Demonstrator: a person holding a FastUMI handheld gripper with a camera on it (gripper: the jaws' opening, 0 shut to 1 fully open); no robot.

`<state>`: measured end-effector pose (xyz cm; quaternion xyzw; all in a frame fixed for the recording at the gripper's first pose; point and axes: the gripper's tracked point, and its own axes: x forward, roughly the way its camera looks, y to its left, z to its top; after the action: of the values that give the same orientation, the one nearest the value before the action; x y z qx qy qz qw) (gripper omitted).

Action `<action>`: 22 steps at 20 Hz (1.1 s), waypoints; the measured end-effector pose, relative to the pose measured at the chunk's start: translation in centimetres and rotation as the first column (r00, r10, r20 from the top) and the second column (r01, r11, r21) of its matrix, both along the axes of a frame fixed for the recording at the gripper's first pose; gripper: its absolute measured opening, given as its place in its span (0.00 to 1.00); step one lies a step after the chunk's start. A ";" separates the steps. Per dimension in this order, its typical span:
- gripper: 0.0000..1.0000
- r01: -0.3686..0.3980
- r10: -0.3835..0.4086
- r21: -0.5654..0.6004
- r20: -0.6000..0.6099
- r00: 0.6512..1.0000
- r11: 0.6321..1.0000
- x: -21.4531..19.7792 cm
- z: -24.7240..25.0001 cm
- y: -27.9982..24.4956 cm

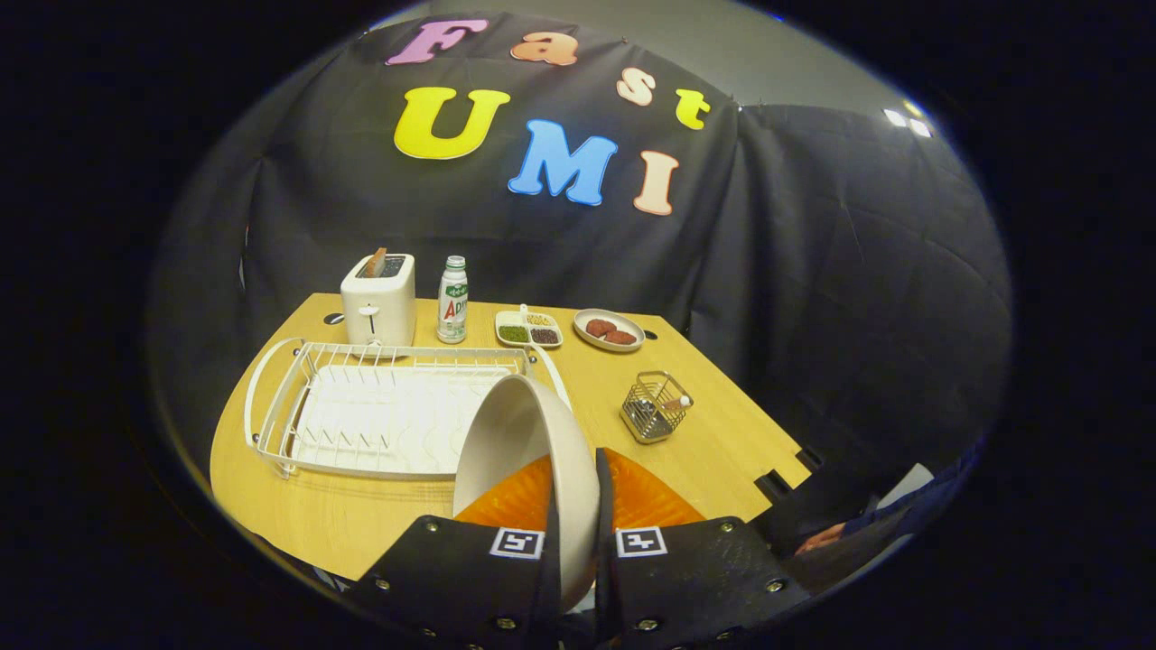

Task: Take the plate from the dish rack, then take the spoon from the basket and place it into the plate.

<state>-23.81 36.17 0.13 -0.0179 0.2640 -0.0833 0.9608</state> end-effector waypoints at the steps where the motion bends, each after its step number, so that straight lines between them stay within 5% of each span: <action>1: 0.15 0.010 -0.010 0.036 -0.013 1.000 0.999 -0.4 -0.7 -0.1; 11: 0.15 0.159 -0.100 0.293 -0.208 0.973 0.943 -2.3 -9.7 -0.1; 18: 0.17 0.253 -0.145 0.493 -0.246 0.958 0.833 -0.8 -13.1 0.5; 22: 0.28 0.240 -0.142 0.409 -0.256 0.956 0.881 -0.1 -14.2 -0.6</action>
<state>-23.88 35.52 -14.10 0.2143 0.3802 -0.1145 0.8924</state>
